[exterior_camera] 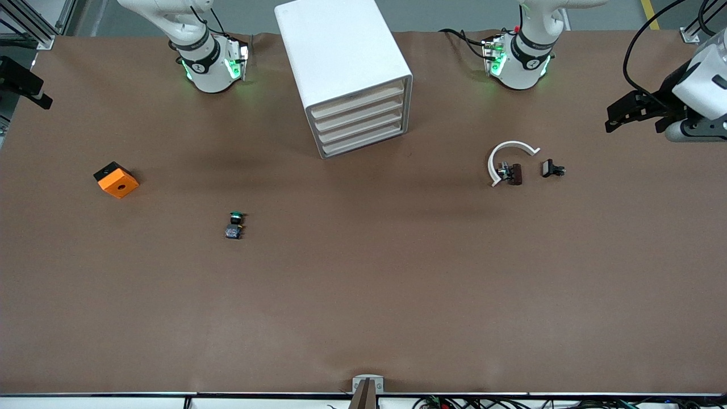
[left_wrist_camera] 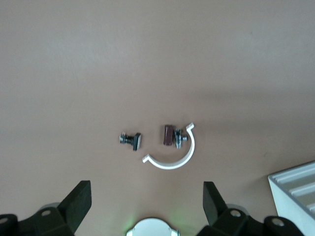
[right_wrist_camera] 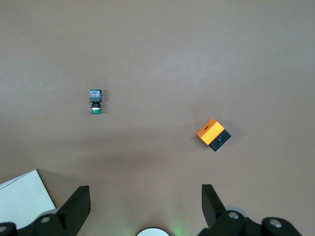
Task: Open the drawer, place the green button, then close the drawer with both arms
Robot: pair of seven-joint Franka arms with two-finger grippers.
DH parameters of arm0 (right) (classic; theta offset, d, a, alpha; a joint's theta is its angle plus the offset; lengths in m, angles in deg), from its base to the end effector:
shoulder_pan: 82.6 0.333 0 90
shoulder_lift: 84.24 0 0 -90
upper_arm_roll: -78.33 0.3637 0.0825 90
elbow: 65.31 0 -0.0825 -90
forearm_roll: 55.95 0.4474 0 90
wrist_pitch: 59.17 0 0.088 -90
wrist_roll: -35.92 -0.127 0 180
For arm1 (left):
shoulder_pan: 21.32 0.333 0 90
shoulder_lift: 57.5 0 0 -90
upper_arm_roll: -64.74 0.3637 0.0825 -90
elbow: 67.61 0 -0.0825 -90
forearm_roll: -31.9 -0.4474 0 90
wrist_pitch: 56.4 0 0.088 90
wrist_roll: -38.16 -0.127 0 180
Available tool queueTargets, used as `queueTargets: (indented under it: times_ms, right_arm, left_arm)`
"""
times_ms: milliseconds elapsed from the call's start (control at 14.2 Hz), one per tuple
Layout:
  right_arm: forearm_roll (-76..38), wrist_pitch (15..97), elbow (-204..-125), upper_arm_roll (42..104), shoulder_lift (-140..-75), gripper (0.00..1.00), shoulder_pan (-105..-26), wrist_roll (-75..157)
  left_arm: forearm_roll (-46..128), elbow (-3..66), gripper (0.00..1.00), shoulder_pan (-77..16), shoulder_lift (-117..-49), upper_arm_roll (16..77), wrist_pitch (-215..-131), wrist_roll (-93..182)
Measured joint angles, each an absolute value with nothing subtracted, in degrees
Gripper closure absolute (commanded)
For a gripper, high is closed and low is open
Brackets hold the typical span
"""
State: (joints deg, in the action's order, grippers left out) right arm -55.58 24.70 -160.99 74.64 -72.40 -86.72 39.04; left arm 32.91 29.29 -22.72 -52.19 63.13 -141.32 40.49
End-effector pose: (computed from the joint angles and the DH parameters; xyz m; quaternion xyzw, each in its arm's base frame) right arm 0.5249 -0.0754 0.7087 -0.9992 0.0399 -0.0010 0.0098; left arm 0.5697 -0.0330 0.6365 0.9983 -0.0061 -0.0585 0.0048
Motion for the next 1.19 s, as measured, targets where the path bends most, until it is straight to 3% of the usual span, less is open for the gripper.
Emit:
queueTargets:
  times_ms: [281,703,1195]
  right_arm:
    - [-55.58,24.71,-160.96,74.64,-72.39,0.0,-86.72,39.04]
    - [-55.58,24.82,-160.86,74.63,-72.31,0.0,-86.72,39.03]
    - [-55.63,25.15,-160.84,74.2,-72.3,0.0,-86.73,38.66]
  left_arm:
    - [32.91,30.09,0.0,-23.1,-56.07,63.08,-139.57,42.94]
    - [33.06,30.51,0.0,-24.98,-69.48,61.41,-142.98,47.43]
    - [33.53,30.3,0.0,-30.55,-80.33,56.84,-144.98,79.54]
